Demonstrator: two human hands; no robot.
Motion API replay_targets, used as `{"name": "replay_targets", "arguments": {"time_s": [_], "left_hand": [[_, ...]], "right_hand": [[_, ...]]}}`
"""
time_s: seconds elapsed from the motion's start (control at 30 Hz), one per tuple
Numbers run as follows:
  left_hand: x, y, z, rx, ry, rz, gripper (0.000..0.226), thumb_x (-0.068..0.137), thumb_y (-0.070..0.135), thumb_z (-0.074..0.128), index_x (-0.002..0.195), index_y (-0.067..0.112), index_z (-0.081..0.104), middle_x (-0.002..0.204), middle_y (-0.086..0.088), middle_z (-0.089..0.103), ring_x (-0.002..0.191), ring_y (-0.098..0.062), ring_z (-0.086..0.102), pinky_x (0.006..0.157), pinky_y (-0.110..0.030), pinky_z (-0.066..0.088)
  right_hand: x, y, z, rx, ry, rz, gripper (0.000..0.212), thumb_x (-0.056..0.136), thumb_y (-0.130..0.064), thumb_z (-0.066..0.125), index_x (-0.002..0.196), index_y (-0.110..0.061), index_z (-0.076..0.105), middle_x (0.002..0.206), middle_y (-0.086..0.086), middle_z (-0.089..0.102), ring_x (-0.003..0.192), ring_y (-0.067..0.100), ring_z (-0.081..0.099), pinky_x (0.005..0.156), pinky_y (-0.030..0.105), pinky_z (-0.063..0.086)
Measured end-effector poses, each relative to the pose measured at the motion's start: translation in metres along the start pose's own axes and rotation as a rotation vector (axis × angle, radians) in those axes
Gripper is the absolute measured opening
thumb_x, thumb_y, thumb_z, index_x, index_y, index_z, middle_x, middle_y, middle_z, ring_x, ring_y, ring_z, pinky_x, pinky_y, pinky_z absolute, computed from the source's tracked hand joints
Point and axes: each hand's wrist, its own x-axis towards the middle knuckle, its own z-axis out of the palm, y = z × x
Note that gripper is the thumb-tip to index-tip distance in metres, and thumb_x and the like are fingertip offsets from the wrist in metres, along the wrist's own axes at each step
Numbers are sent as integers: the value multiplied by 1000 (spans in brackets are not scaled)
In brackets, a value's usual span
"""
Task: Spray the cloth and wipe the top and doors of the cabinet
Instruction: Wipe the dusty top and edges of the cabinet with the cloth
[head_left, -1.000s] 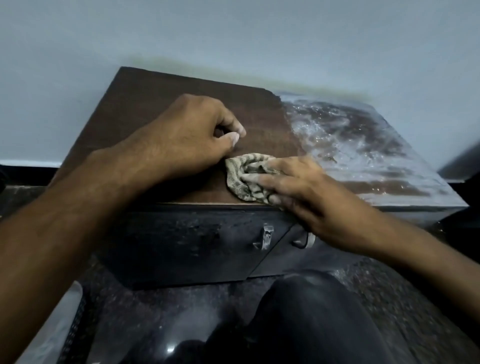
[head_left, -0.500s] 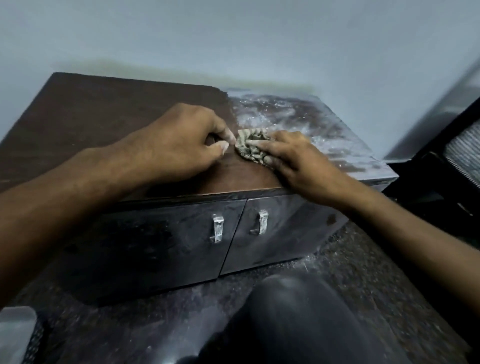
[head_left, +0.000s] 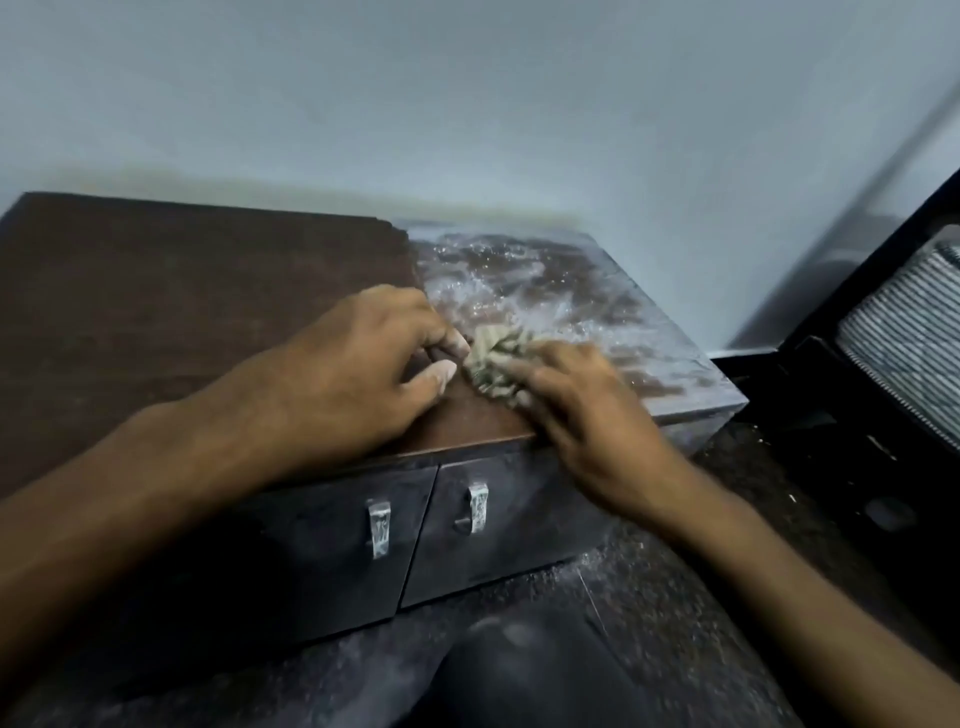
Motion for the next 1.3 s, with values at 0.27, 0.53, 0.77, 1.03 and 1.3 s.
{"name": "replay_targets", "arguments": {"time_s": [0.27, 0.53, 0.77, 1.03, 1.3], "left_hand": [[2, -9, 1, -31, -27, -20, 29, 86, 38, 52, 107, 28, 71, 99, 19, 63, 97, -1, 55, 83, -16, 41], [34, 12, 23, -87, -10, 22, 28, 89, 34, 54, 109, 26, 71, 98, 16, 61, 95, 0, 51, 85, -17, 41], [52, 33, 50, -124, -56, 87, 28, 93, 36, 52, 114, 30, 69, 102, 20, 58, 102, 2, 49, 91, -17, 41], [75, 42, 62, -60, -90, 76, 23, 93, 33, 54, 108, 28, 71, 94, 15, 56, 91, -3, 47, 78, -17, 35], [91, 48, 67, -114, -97, 44, 20, 93, 33, 57, 107, 27, 70, 99, 14, 58, 93, -2, 53, 86, -23, 45]], "right_hand": [[0, 35, -14, 28, -65, -33, 41, 99, -32, 49, 140, -35, 51, 141, -6, 52, 122, 10, 42, 107, 39, 41], [-15, 8, 0, 30, -63, -185, 40, 99, -25, 47, 139, -34, 46, 134, -10, 50, 122, 16, 45, 105, 35, 40], [-34, 112, -39, -87, 110, 269, 35, 97, -11, 58, 131, -14, 63, 133, 10, 59, 121, 32, 52, 109, 33, 34], [-36, 86, -25, 33, -38, -10, 41, 102, -35, 42, 143, -35, 47, 140, -7, 50, 127, 16, 43, 109, 32, 36], [11, 138, -47, -12, -61, 178, 40, 100, -16, 54, 140, -14, 54, 142, 10, 52, 130, 25, 45, 113, 25, 29]]}}
